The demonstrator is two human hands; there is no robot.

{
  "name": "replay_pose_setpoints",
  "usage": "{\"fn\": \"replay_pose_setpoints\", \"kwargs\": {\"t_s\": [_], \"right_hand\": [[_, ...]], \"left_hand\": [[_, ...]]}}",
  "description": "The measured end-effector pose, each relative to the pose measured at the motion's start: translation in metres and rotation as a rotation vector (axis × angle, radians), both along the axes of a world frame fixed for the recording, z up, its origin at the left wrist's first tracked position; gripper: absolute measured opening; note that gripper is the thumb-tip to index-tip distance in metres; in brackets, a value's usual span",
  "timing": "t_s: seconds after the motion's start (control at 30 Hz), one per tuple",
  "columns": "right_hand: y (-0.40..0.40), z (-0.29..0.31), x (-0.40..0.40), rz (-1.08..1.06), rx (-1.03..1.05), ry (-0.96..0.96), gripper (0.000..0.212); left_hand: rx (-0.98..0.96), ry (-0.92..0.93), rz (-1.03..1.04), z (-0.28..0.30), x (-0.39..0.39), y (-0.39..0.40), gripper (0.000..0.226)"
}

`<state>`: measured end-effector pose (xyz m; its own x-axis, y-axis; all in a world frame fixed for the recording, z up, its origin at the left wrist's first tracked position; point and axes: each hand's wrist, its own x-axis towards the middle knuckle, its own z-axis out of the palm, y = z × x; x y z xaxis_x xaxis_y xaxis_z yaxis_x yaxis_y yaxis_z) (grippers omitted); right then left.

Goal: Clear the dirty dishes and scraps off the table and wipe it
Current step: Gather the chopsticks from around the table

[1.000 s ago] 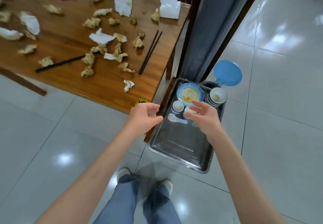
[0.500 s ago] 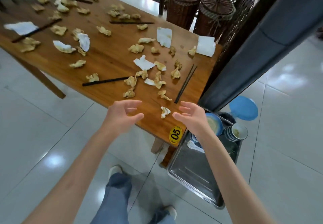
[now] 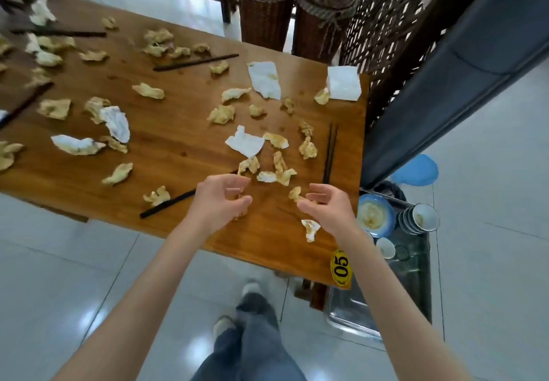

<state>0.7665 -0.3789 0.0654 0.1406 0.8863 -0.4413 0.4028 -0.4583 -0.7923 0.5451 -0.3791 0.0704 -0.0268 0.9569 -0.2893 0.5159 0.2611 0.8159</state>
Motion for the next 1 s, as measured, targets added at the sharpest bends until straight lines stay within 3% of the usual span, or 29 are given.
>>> {"fn": "replay_pose_setpoints", "kwargs": {"t_s": [0.2, 0.5, 0.77, 1.0], "right_hand": [[0.044, -0.021, 0.021, -0.120, -0.017, -0.052, 0.051], [0.116, -0.055, 0.056, -0.190, -0.094, -0.223, 0.048], [0.123, -0.088, 0.041, -0.213, -0.289, -0.583, 0.032], [0.125, -0.102, 0.032, -0.264, -0.340, -0.640, 0.027]], "left_hand": [[-0.007, 0.001, -0.154, -0.015, 0.024, 0.074, 0.029], [-0.032, -0.011, -0.205, -0.042, 0.057, 0.171, 0.026], [-0.055, 0.014, -0.277, -0.060, 0.061, 0.201, 0.023], [-0.015, 0.063, -0.301, -0.065, 0.045, 0.202, 0.022]]}}
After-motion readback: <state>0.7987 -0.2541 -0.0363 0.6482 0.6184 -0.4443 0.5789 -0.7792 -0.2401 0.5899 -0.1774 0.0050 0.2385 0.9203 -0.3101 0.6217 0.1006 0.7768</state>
